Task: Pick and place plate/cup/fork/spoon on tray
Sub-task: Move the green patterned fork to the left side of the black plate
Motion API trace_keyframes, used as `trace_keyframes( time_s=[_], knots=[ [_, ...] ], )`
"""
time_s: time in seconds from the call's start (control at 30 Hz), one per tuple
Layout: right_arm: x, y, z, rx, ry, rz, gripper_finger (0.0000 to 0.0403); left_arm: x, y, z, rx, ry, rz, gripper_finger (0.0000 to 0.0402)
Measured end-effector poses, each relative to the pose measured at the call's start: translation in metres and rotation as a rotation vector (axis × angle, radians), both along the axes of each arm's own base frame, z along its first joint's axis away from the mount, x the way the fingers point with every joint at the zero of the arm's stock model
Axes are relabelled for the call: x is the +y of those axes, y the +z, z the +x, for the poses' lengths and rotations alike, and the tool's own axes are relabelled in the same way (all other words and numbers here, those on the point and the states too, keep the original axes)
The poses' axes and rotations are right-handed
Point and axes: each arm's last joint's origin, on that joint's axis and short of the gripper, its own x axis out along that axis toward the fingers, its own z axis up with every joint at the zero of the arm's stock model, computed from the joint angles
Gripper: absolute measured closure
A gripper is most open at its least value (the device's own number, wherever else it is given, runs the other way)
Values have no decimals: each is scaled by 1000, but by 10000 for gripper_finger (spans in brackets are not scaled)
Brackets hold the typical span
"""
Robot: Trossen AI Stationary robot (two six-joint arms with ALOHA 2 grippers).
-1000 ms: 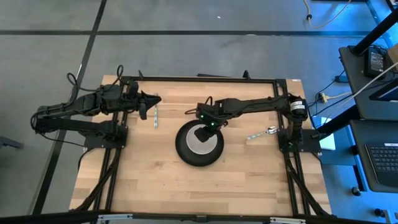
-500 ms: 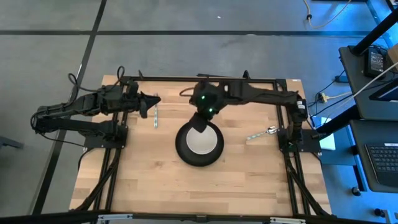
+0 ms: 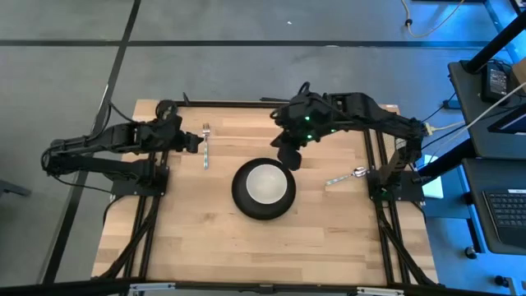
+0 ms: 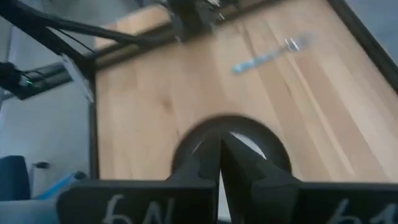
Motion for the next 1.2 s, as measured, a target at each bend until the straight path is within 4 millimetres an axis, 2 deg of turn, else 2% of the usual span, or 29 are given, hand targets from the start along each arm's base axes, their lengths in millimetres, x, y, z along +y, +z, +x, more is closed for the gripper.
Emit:
trace_keyframes(
  time_s=[0.1,0.27,0.47,0.67,0.83,1.0,1.2],
  knots=[
    [0,-4,-6,65,-14,6,390,1,-5,3,31,51,-29,351],
    [-2,-6,-4,73,19,-37,390,8,-19,14,180,122,-41,351],
    [-12,-16,-4,136,6,-45,389,17,-46,31,368,87,-114,351],
    [-13,-27,0,178,33,-64,389,28,-71,44,424,104,-166,339],
    [-13,-35,-1,232,48,-71,389,39,-85,45,507,177,-181,322],
    [-13,-35,-2,239,49,-71,389,52,-100,45,567,243,-212,319],
    [-12,-35,-2,239,52,-71,389,64,-124,52,537,260,-234,319]
  ],
)
